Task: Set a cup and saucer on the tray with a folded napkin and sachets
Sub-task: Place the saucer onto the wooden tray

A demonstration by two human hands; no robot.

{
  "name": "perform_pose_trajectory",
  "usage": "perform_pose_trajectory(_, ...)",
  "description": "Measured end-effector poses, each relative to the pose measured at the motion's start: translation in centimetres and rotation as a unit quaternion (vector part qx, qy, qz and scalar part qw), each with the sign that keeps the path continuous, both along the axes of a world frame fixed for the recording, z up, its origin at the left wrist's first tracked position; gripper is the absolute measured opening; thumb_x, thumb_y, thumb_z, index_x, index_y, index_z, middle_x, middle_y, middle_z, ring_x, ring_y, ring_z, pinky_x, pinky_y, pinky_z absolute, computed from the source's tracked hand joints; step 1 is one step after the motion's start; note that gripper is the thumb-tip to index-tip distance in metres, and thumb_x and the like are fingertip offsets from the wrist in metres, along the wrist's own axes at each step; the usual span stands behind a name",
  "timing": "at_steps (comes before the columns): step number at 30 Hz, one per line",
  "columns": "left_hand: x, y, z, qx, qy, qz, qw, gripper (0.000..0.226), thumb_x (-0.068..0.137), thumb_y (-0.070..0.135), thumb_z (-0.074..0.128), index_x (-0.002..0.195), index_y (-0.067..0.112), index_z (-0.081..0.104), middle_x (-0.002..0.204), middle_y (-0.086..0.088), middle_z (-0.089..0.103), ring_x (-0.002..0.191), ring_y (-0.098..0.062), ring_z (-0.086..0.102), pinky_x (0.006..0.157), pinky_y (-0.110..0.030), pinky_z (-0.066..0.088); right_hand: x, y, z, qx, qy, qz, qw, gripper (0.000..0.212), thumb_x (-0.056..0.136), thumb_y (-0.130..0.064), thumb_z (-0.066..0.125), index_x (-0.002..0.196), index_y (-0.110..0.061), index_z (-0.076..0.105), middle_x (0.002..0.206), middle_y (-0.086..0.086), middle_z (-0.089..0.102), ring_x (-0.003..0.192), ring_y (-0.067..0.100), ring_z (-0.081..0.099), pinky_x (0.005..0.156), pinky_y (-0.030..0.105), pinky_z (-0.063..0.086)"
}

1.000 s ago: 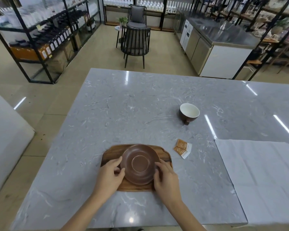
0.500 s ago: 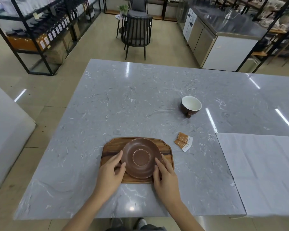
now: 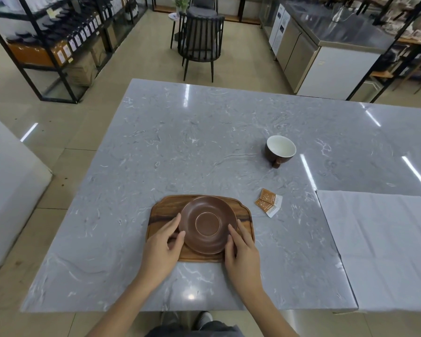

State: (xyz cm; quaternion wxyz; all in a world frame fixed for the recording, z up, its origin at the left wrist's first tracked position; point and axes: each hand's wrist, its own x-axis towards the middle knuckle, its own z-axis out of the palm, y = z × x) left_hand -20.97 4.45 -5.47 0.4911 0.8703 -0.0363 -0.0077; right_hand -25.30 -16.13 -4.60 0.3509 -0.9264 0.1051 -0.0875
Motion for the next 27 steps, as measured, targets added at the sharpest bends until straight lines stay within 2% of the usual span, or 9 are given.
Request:
perform_pose_trajectory(3,-0.1,-0.1,0.0,-0.013,0.007,0.002,1.0,0.053,0.097,0.023,0.064,0.147,0.022,0.048,0.127,0.043,0.042,0.102,0.023,0.056,0.078,-0.003,0.051,0.0,0.1,-0.2,-0.012,0.0,-0.002,1.0,0.034,0.101,-0.013,0.058,0.135,-0.011,0.065,0.155,0.006,0.047,0.141,0.019,0.048,0.107,0.023,0.041)
perform_pose_trajectory(10,-0.1,0.3,0.2,-0.035,0.03,0.001,0.999,0.053,0.097,0.024,0.064,0.147,0.025,0.048,0.138,0.027,0.047,0.096,0.021,0.059,0.081,-0.004,0.051,-0.1,0.3,-0.4,-0.016,0.0,-0.005,1.0,0.034,0.101,-0.012,0.057,0.134,-0.01,0.065,0.154,0.007,0.048,0.139,0.02,0.05,0.105,0.021,0.041)
perform_pose_trajectory(14,0.1,0.4,0.3,-0.037,0.034,-0.007,0.999,0.054,0.096,0.026,0.065,0.147,0.025,0.047,0.14,0.022,0.049,0.107,0.022,0.055,0.092,-0.007,0.05,0.0,0.2,-0.3,-0.002,-0.003,-0.011,1.0,0.035,0.102,-0.013,0.055,0.136,-0.012,0.063,0.155,0.004,0.047,0.141,0.017,0.047,0.108,0.021,0.039)
perform_pose_trajectory(19,0.4,0.6,0.5,-0.044,0.041,-0.022,0.998,0.055,0.095,0.024,0.066,0.147,0.022,0.048,0.14,0.019,0.051,0.104,0.009,0.063,0.084,-0.008,0.053,0.1,0.0,-0.1,0.017,0.002,-0.012,1.0,0.034,0.102,-0.012,0.054,0.135,-0.012,0.065,0.155,0.006,0.046,0.143,0.018,0.045,0.109,0.022,0.038)
perform_pose_trajectory(22,1.0,1.2,0.8,-0.051,0.053,-0.04,0.997,0.053,0.095,0.021,0.066,0.145,0.022,0.05,0.144,0.017,0.046,0.102,0.007,0.064,0.08,-0.005,0.052,0.2,-0.3,0.1,0.036,0.003,-0.012,0.999,0.034,0.101,-0.013,0.056,0.134,-0.013,0.064,0.153,0.005,0.048,0.143,0.017,0.044,0.108,0.016,0.034)
perform_pose_trajectory(24,1.7,1.5,0.9,-0.031,0.039,-0.054,0.997,0.05,0.094,0.021,0.067,0.142,0.024,0.053,0.141,0.014,0.046,0.098,0.005,0.066,0.078,-0.004,0.051,0.4,-0.9,0.6,0.056,-0.009,-0.016,0.998,0.034,0.1,-0.014,0.058,0.134,-0.016,0.062,0.151,0.003,0.05,0.138,0.016,0.05,0.102,0.015,0.041)
perform_pose_trajectory(25,2.4,1.6,1.2,-0.02,0.027,-0.062,0.997,0.049,0.093,0.02,0.068,0.141,0.026,0.055,0.139,0.013,0.047,0.096,0.002,0.066,0.078,-0.006,0.053,0.7,-1.3,0.8,0.063,-0.022,-0.016,0.998,0.033,0.099,-0.013,0.059,0.132,-0.016,0.063,0.148,0.002,0.051,0.131,0.016,0.056,0.098,0.02,0.049)
perform_pose_trajectory(27,4.3,1.0,2.0,0.005,0.003,-0.088,0.996,0.047,0.093,0.02,0.068,0.139,0.027,0.057,0.137,0.011,0.049,0.093,-0.002,0.068,0.08,-0.014,0.057,1.0,-2.8,1.4,0.065,-0.047,-0.031,0.996,0.03,0.097,-0.011,0.061,0.126,-0.017,0.065,0.143,0.0,0.053,0.118,0.005,0.062,0.09,0.025,0.056)
